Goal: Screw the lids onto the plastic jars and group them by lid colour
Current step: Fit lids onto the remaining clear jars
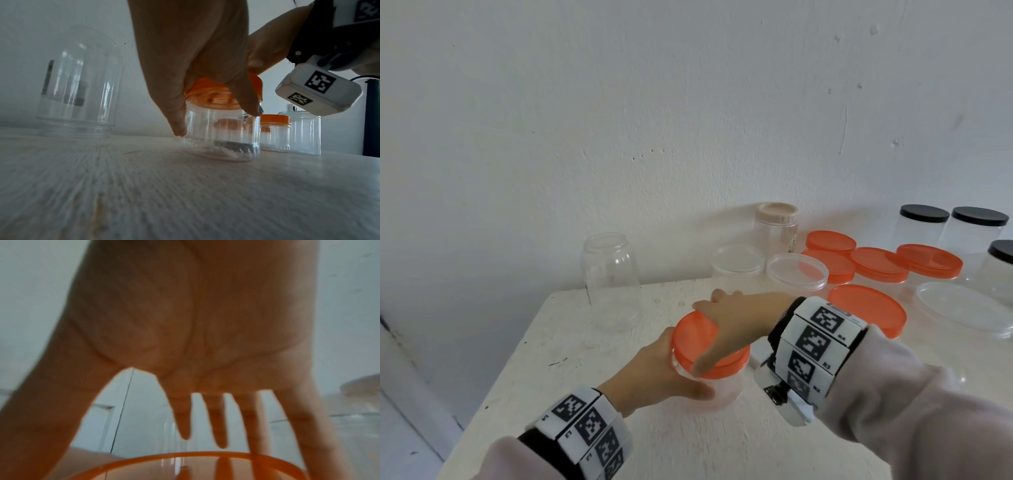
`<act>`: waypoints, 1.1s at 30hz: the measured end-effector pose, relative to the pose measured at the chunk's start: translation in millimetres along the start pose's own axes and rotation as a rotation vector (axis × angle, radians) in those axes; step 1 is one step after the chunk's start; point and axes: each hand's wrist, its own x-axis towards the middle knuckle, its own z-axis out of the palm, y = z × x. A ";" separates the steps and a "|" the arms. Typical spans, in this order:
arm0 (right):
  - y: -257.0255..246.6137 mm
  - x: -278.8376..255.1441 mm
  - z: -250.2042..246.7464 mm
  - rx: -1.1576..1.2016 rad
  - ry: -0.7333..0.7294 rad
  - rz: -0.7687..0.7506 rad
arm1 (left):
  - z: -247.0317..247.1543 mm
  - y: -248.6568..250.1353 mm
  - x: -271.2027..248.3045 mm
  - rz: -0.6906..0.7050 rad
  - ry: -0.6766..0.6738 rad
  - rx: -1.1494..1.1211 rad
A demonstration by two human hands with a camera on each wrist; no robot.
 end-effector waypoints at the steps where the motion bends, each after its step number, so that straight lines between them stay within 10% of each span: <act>1: 0.7 -1.1 -1.7 0.022 -0.015 -0.044 | 0.5 0.4 0.4 -0.002 -0.002 0.003; 27: 5.4 3.8 17.6 0.138 0.112 0.063 | 9.3 0.9 5.5 0.015 0.011 -0.051; 33: 11.0 -3.3 3.2 0.172 0.044 -0.105 | 11.2 3.8 7.0 0.012 0.013 0.005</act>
